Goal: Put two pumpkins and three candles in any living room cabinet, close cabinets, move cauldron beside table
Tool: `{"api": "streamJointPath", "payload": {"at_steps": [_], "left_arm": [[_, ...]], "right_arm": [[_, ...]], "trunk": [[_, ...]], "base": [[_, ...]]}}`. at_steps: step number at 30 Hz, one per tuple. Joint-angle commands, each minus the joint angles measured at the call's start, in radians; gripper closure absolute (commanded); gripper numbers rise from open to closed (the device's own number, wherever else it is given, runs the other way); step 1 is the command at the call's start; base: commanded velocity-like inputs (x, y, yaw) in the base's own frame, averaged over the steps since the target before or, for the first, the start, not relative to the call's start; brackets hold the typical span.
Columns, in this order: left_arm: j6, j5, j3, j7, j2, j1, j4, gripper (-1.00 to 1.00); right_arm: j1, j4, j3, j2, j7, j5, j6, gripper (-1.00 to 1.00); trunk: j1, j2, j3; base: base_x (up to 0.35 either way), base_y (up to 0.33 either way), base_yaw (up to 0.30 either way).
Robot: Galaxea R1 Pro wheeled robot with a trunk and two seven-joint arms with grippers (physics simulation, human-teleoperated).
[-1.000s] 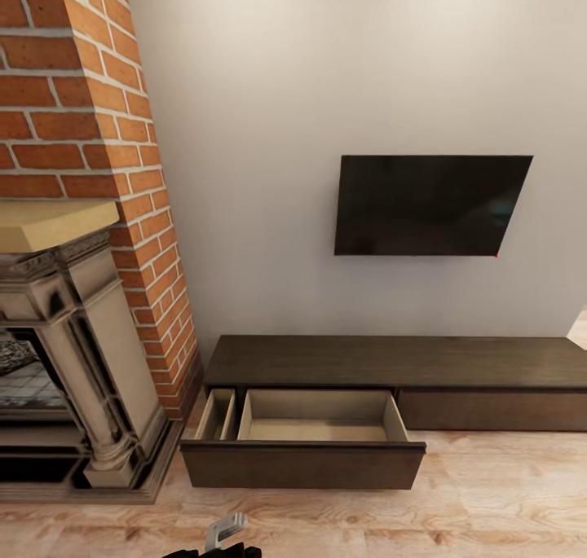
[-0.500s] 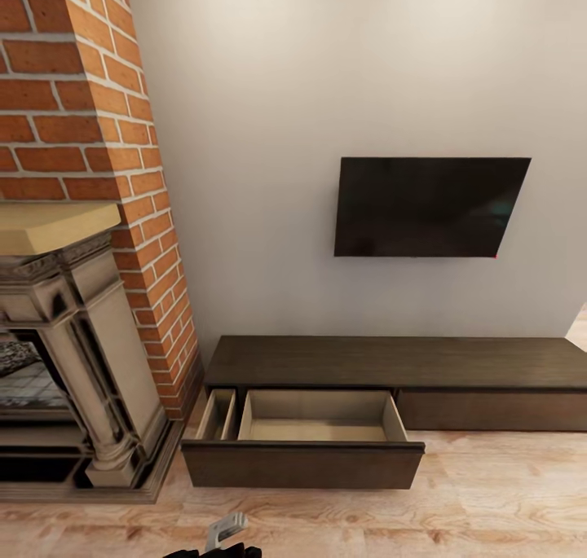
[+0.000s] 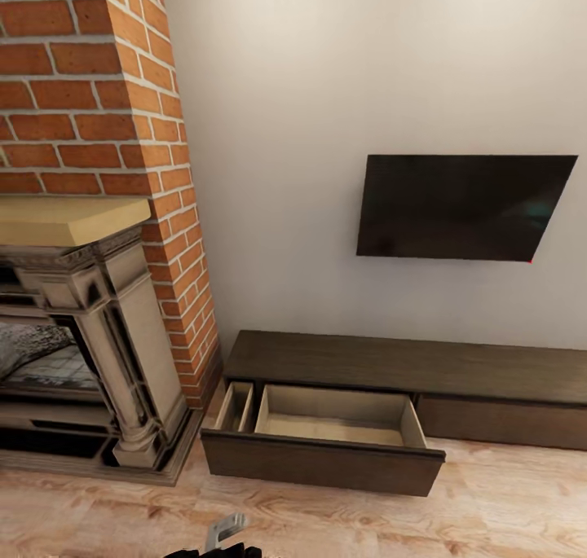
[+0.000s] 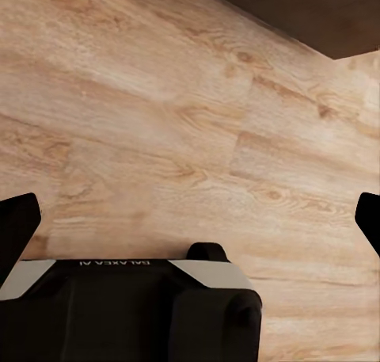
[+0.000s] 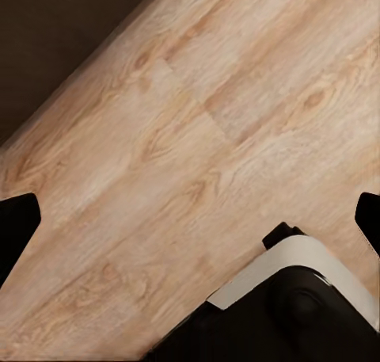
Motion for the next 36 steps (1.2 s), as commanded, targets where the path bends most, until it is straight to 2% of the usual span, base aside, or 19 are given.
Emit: {"api": "streamJointPath", "payload": {"at_steps": [1,7,36], "left_arm": [[0.004,0.005,-0.004,0.000,0.000,-0.001,0.000,-1.00],[0.002,0.004,-0.005,0.000,-0.001,-0.001,0.015,-1.00],[0.001,0.007,-0.001,-0.003,-0.001,-0.001,0.016,-1.00]], "right_arm": [[-0.001,0.002,-0.008,0.000,0.007,0.009,-0.003,-1.00],[-0.001,0.002,-0.007,-0.001,0.005,0.024,-0.003,-1.00],[-0.001,0.005,-0.007,-0.001,0.006,0.026,0.006,-1.00]], "trunk": [[0.001,-0.002,-0.003],[0.001,-0.002,-0.007],[0.001,-0.002,-0.029]], "base": [[-0.010,0.000,0.261],[-0.202,0.000,0.263],[-0.317,0.000,0.261]]}}
